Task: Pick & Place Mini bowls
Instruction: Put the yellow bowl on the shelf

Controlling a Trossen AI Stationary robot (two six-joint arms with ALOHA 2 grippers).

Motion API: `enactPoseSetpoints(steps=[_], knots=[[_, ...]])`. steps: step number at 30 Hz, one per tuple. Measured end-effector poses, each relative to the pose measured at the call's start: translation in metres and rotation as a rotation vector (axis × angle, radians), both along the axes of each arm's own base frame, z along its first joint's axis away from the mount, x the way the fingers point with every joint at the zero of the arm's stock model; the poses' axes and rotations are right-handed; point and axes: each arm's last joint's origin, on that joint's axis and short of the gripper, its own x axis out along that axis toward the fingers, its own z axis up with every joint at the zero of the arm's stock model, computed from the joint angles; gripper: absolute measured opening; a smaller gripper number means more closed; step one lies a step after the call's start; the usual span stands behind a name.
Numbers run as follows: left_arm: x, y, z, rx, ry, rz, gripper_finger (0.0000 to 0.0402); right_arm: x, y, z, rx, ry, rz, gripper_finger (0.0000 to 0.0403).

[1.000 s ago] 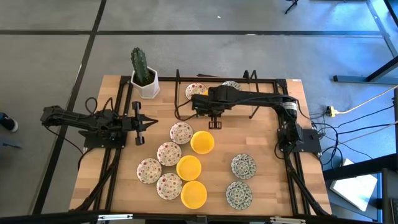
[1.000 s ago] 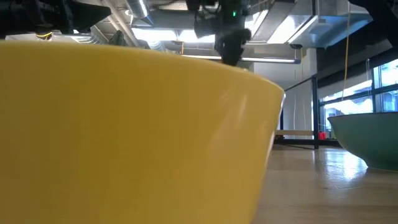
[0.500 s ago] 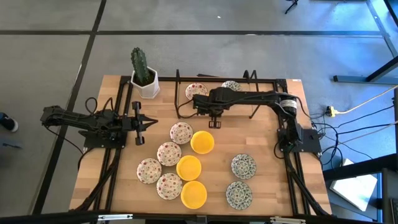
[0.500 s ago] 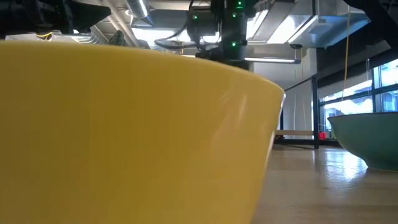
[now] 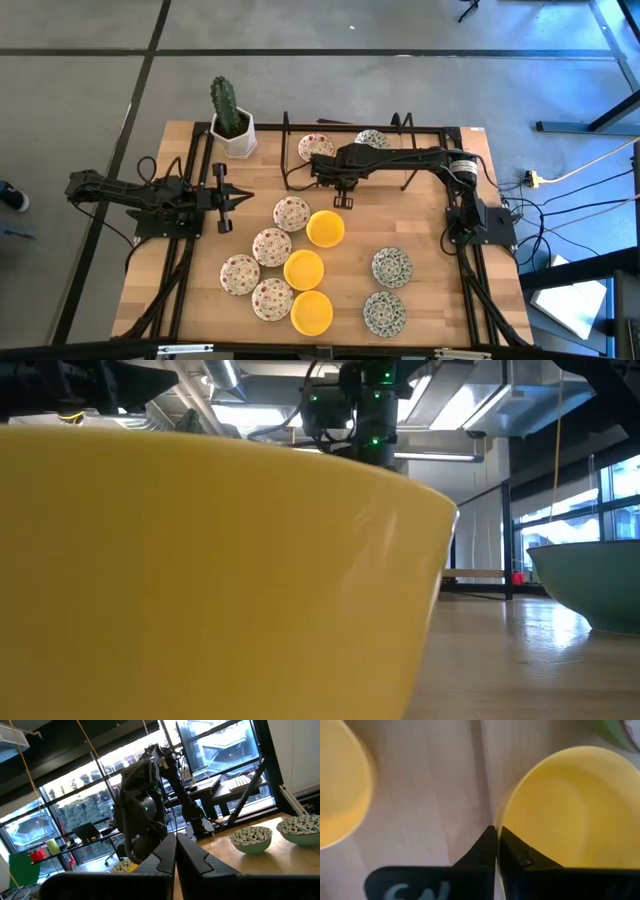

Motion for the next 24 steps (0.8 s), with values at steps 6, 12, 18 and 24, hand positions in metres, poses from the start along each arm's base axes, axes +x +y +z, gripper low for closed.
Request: enactPoseSetpoints(steps=[6, 12, 18, 24], knots=[[0.0, 0.0, 0.0, 0.0, 0.0, 0.0, 0.0004, 0.001, 0.0007, 0.0001, 0.022, -0.014, -0.002, 0.001], [0.0, 0.0, 0.0, 0.0, 0.0, 0.0, 0.0004, 0.0006, 0.0016, -0.0002, 0.063, -0.021, -0.023, 0.001], [-0.0001, 0.0, 0.0002, 0.0, -0.001, 0.0, 0.0004, 0.0008, 0.0024, -0.0001, 0.094, -0.03, -0.038, 0.0018], [0.0, 0.0, 0.0, 0.0, 0.0, 0.0, 0.0004, 0.0008, 0.0026, -0.0001, 0.098, -0.031, -0.037, 0.0043]])
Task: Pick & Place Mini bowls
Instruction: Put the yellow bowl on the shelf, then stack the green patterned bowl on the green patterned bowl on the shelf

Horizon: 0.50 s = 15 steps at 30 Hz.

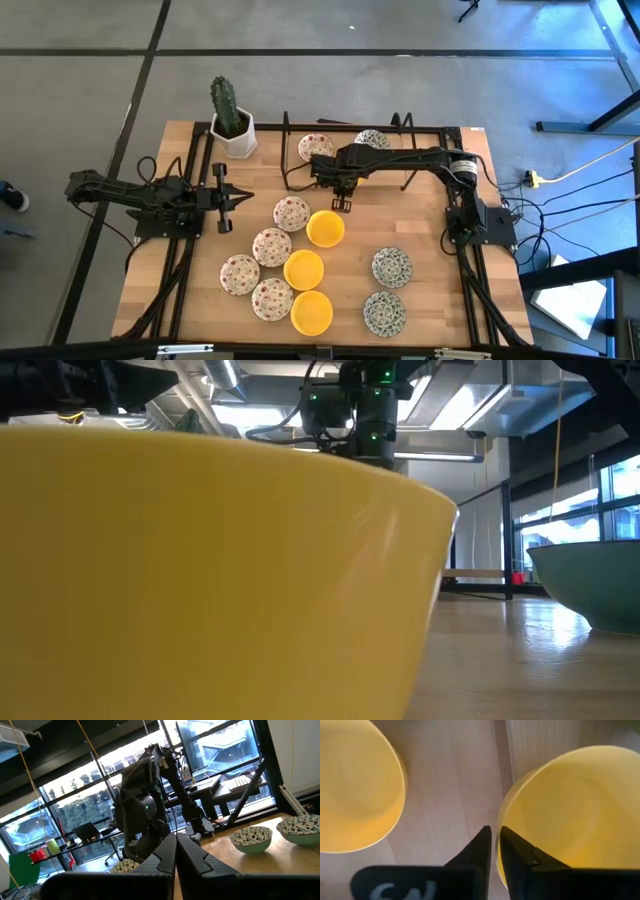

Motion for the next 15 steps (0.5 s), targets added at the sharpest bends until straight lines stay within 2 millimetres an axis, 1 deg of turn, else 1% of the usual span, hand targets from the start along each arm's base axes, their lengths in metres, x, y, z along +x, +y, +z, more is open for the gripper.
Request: enactPoseSetpoints(steps=[9, 12, 15], knots=[[0.0, 0.0, 0.0, 0.0, 0.0, 0.0, 0.0007, -0.0006, 0.0001, -0.0001, -0.001, 0.007, 0.004, 0.009], [0.0, 0.0, 0.0, 0.0, 0.0, 0.0, 0.0007, -0.002, 0.0003, 0.0002, 0.0, 0.024, 0.012, 0.0098], [0.0, 0.0, 0.0, 0.0, 0.0, 0.0, 0.0004, -0.0041, 0.0003, 0.0052, -0.014, 0.049, 0.01, 0.01]])
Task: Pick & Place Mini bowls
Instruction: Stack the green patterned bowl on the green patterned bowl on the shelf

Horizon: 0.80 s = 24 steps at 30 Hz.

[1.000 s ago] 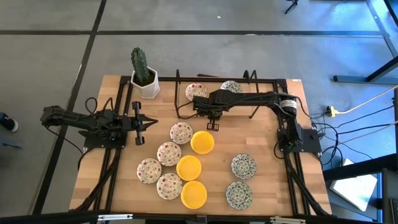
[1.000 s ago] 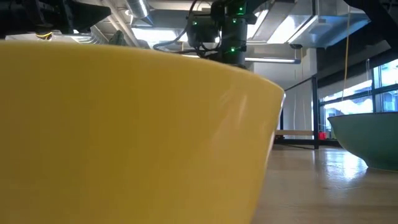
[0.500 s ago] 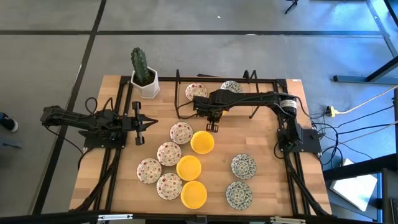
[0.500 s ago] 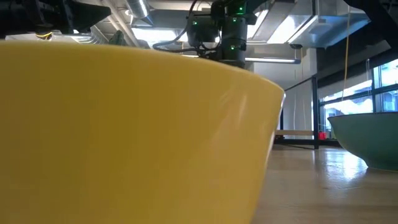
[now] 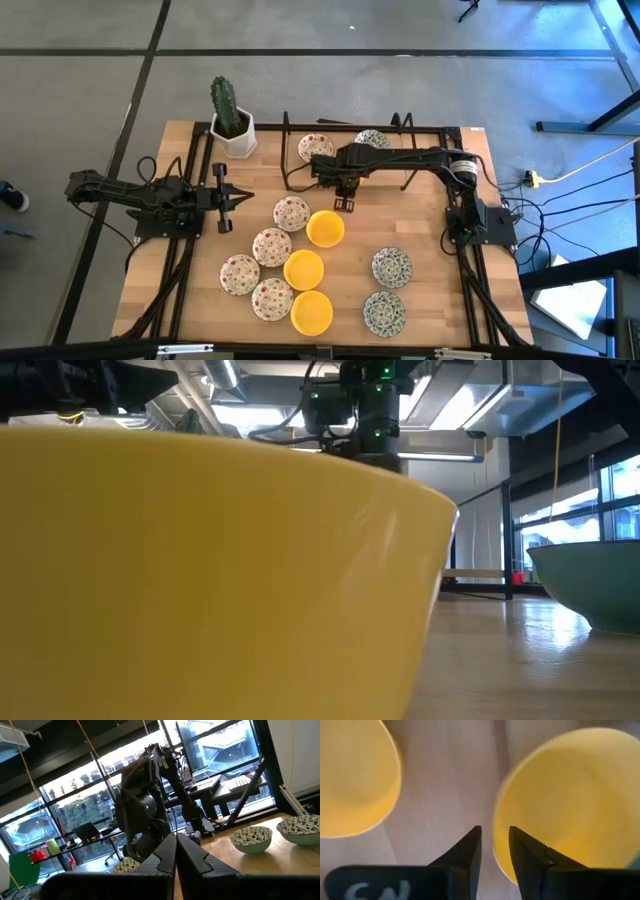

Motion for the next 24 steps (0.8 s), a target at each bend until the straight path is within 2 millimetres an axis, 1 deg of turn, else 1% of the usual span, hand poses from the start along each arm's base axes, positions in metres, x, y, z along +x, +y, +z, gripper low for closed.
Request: enactPoseSetpoints(steps=[3, 6, 8, 10, 14, 17, 19, 21, 24], knots=[[0.0, 0.0, 0.0, 0.007, 0.0, 0.002, 0.0003, -0.002, -0.001, 0.008, -0.029, 0.021, -0.011, 0.0098], [0.0, 0.0, 0.0, 0.016, 0.001, 0.003, 0.0006, -0.003, -0.001, 0.023, -0.048, 0.026, -0.015, 0.0098], [0.0, 0.0, 0.0, 0.017, 0.001, 0.003, 0.0007, -0.003, 0.001, 0.038, -0.064, 0.017, -0.01, 0.0098], [0.0, 0.0, 0.0, 0.018, 0.002, 0.004, 0.0008, -0.005, 0.008, 0.058, -0.07, 0.001, -0.001, 0.0098], [0.0, 0.0, 0.0, 0.018, 0.002, 0.004, 0.0005, -0.014, 0.033, 0.109, -0.074, -0.086, 0.035, 0.0098], [0.0, 0.0, 0.0, 0.017, 0.002, 0.003, 0.0004, -0.028, 0.059, 0.152, -0.1, -0.218, 0.077, 0.0097], [0.0, 0.0, 0.0, 0.016, 0.001, 0.003, 0.0005, -0.042, 0.078, 0.18, -0.166, -0.33, 0.114, 0.0097], [0.0, 0.0, 0.0, 0.016, 0.002, 0.003, 0.0006, -0.061, 0.096, 0.203, -0.238, -0.461, 0.162, 0.0097], [0.0, 0.0, 0.0, 0.012, 0.004, 0.002, 0.0004, -0.094, 0.119, 0.226, -0.267, -0.584, 0.185, 0.0097]])
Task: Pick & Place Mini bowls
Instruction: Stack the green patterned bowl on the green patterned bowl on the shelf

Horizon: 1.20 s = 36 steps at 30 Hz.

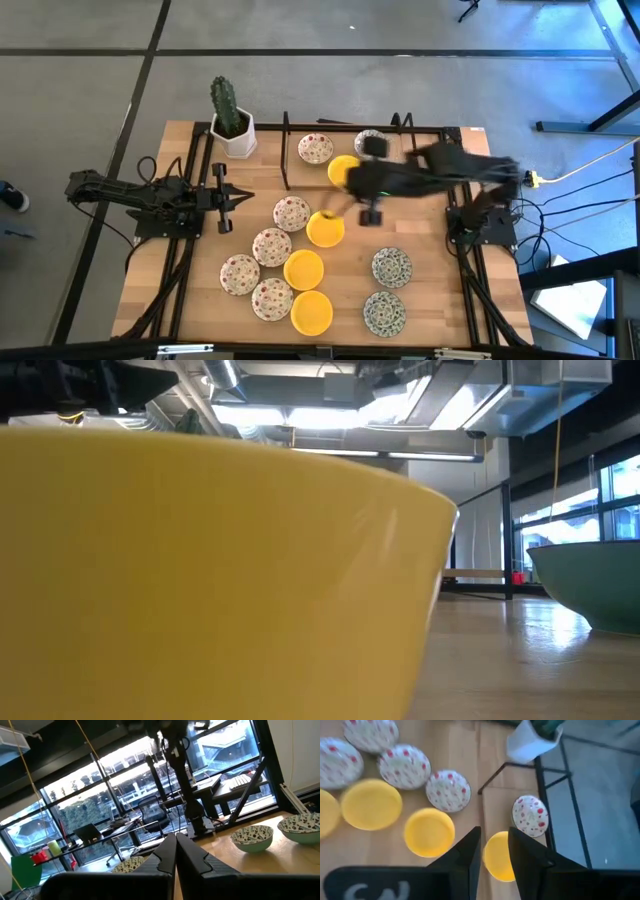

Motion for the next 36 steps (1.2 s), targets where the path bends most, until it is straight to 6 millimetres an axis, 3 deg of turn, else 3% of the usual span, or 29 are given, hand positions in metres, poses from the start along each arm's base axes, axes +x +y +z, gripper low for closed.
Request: enactPoseSetpoints(steps=[4, 9, 13, 17, 28, 36], knots=[[0.0, 0.0, -0.001, -0.017, 0.006, -0.009, 0.0002, -0.038, 0.023, 0.009, 0.044, -0.067, -0.005, 0.0097], [0.0, 0.0, -0.001, -0.018, 0.005, -0.008, 0.0006, -0.071, 0.052, -0.001, 0.034, -0.109, 0.052, 0.0089], [0.0, 0.0, 0.0, -0.018, 0.003, -0.017, 0.0008, -0.096, 0.068, -0.009, -0.003, -0.216, 0.125, 0.0056], [0.0, -0.001, 0.0, -0.017, -0.001, -0.023, 0.0005, -0.116, 0.072, -0.031, 0.009, -0.323, 0.151, 0.0011], [0.0, -0.001, 0.001, 0.001, -0.009, -0.019, 0.0008, -0.146, 0.058, -0.098, 0.185, -0.649, 0.467, 0.0004], [0.0, -0.001, 0.001, 0.008, -0.011, -0.017, 0.0004, -0.181, 0.016, -0.138, 0.227, -0.771, 0.393, 0.0004]])
